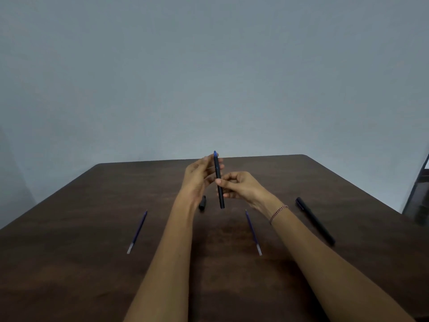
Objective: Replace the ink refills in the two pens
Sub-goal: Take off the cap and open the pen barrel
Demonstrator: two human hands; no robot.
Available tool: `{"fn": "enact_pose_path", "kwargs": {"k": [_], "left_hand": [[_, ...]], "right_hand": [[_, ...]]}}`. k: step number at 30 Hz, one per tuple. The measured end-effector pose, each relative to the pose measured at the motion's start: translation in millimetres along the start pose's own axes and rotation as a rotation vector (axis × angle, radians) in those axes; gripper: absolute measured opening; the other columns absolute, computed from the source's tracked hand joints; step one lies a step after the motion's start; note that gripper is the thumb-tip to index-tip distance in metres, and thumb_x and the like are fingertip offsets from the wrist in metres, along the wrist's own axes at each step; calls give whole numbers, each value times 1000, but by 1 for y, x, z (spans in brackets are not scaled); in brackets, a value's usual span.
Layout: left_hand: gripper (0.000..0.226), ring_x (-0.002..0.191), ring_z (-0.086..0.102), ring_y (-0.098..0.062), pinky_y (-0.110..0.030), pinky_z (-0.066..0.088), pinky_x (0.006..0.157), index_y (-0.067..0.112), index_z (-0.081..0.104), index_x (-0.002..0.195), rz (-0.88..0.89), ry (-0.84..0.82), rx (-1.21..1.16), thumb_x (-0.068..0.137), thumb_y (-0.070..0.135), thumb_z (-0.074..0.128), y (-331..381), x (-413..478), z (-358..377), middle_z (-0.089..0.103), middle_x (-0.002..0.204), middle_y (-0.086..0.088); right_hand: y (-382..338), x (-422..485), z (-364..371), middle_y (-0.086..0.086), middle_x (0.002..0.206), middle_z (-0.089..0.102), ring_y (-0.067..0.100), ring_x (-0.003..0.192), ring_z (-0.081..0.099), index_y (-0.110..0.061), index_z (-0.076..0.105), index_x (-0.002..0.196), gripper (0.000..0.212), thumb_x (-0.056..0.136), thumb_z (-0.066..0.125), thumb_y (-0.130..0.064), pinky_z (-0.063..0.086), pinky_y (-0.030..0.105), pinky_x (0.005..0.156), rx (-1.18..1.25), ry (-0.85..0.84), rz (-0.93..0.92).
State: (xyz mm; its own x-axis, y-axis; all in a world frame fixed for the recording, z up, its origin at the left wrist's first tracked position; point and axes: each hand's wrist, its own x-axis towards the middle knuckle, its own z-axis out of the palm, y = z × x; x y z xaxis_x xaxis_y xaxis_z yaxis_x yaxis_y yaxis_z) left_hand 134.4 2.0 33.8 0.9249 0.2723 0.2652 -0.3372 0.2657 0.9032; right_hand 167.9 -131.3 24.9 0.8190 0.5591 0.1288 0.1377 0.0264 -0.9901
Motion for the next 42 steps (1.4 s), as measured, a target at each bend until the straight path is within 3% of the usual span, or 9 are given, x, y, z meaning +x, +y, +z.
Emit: {"fn": "enact_pose_path", "kwargs": {"k": [4,9,13,16,20,23,30,34,42], "left_hand": [[25,74,69,-10,-22,57,69,-1,60,115,30,-12,28,92,1,51,2,-5,1,68,91,-8],[30,74,58,-13,-22,55,63,2,63,110,41,109,60,80,2,69,4,-6,4,58,78,-2],[14,76,62,-16,-23,54,65,4,63,102,-24,95,-5,90,11,59,6,-6,6,65,85,-6],[27,82,66,-19,-28,55,73,6,57,118,-15,58,-12,92,1,51,7,-5,5,68,90,-11],[41,85,64,-17,-28,55,78,6,55,122,35,85,21,83,-3,63,4,-4,1,57,89,-15],[38,81,61,-14,-25,55,74,7,60,117,26,106,-1,80,0,67,3,-2,-1,60,79,-2],[33,95,67,-19,-29,50,88,11,58,121,19,-5,32,91,0,52,2,-3,-1,68,104,-11],[39,78,67,-15,-27,56,79,7,61,117,56,52,10,81,-7,63,2,-5,-4,67,85,-6],[29,83,62,-15,-17,55,62,10,66,104,154,187,189,77,2,71,2,-1,-1,63,81,-2]], "right_hand": [[1,0,0,1,74,64,5,63,63,-9,64,88,10,84,69,-16,54,15,60,-24,6,10],[1,3,1,-1,72,64,3,60,63,-11,65,88,10,83,70,-19,53,15,58,-71,-2,8],[1,3,0,-1,73,65,3,60,63,-12,66,88,12,82,71,-20,53,15,57,-69,15,6],[2,3,-2,0,72,66,4,61,63,-12,66,87,10,82,71,-19,53,16,58,-67,14,4],[3,3,-2,0,70,64,4,61,63,-11,65,85,10,83,71,-19,53,16,57,-57,10,2],[4,3,-1,-1,69,63,5,61,62,-10,65,87,11,82,71,-18,52,15,56,-75,-3,0],[6,5,-4,3,75,69,6,65,67,-11,64,88,12,81,72,-17,53,15,56,-67,-12,1],[6,4,-3,5,76,71,12,69,70,-12,61,95,16,82,71,-12,54,17,57,-67,-48,-23],[6,5,-3,6,75,72,18,67,72,-17,57,113,33,84,69,-8,55,19,58,-85,-69,-114]]}}
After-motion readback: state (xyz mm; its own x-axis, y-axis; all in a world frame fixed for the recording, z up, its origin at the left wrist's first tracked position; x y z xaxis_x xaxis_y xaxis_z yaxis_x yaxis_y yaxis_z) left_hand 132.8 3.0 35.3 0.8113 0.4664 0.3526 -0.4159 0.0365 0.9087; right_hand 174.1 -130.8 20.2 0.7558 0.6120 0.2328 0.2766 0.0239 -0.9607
